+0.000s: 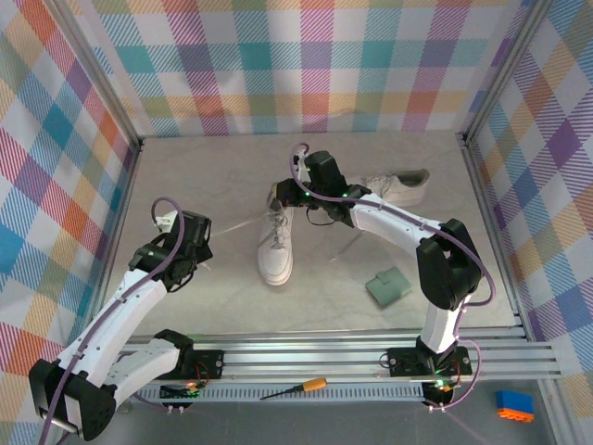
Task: Tie the shoes
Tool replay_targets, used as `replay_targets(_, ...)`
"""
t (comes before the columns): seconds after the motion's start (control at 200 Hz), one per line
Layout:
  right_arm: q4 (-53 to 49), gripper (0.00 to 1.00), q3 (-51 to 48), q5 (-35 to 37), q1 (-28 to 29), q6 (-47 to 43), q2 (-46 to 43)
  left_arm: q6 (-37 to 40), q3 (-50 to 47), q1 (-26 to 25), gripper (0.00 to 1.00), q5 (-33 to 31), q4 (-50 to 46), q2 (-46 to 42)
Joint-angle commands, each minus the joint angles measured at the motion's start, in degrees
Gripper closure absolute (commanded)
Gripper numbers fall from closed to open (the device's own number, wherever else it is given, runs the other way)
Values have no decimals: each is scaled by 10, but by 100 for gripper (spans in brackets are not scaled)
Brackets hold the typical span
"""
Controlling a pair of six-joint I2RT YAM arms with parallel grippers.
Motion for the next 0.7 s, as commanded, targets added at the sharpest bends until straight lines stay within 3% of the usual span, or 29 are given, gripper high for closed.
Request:
replay_targets(0.0, 1, 100, -8, 5, -4, -2, -23, -6, 16, 8, 100, -25, -26, 2)
replay_targets(0.25, 3, 100, -8, -3, -4, 2, -21, -9, 24, 10, 100, -43, -49, -7)
replay_targets(0.37, 6, 100, -2, -21, -4, -3, -19, 43, 6, 0, 100, 72, 22, -40)
replay_targets(0.45, 8, 100, 5, -39, -4, -3, -14, 61, -9, -50, 100, 118, 69, -71)
replay_targets(0.695, 15, 100, 21, -68, -10, 27, 6, 68, -37, -224, 100, 155, 200, -87)
